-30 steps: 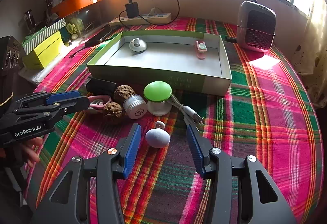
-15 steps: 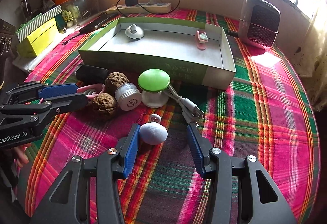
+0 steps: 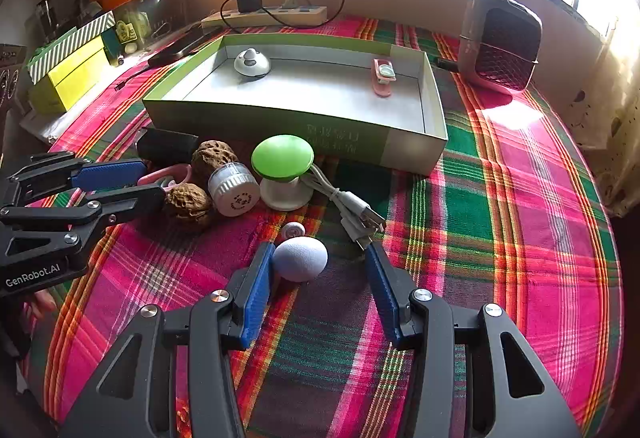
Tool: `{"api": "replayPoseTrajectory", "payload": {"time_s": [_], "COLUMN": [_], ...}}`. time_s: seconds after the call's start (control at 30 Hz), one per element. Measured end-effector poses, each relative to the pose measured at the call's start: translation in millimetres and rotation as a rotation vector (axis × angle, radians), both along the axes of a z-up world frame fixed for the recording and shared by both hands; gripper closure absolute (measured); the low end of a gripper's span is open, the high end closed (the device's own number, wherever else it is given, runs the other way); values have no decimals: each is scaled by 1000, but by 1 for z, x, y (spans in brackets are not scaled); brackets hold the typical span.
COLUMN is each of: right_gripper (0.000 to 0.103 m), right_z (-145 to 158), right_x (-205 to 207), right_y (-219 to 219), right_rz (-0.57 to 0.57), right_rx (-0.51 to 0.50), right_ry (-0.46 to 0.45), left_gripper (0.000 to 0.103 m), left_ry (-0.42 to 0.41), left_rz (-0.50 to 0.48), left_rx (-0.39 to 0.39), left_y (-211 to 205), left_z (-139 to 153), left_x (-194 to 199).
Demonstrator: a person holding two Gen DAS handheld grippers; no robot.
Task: Organize objects
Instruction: 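Grasp the pink curved clip with the left tool while the right tool grasps the white egg ball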
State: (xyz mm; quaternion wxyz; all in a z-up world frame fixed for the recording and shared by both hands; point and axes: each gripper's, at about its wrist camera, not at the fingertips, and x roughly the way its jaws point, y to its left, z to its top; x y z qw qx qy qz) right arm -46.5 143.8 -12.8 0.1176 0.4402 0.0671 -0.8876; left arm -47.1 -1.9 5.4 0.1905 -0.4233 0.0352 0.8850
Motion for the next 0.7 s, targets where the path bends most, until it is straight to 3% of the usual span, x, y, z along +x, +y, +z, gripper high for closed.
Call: {"api": "replayPoseTrajectory", "payload": {"time_s": [0.27,0.7], "right_gripper": [55,55], "right_z": [0,-1], "right_x": [-1,-1], "right_y": [1,2], "right_rz": [10,14], "right_rx": [-1,-3], "right_ry": [2,15], "left_gripper": [69,69], "left_ry": [-6,2], "left_rz": [-34,-14], "left_rx": [-46,-36], "left_y": [11,13], "left_z": [-5,-5], "left_x": [-6,-10]}}
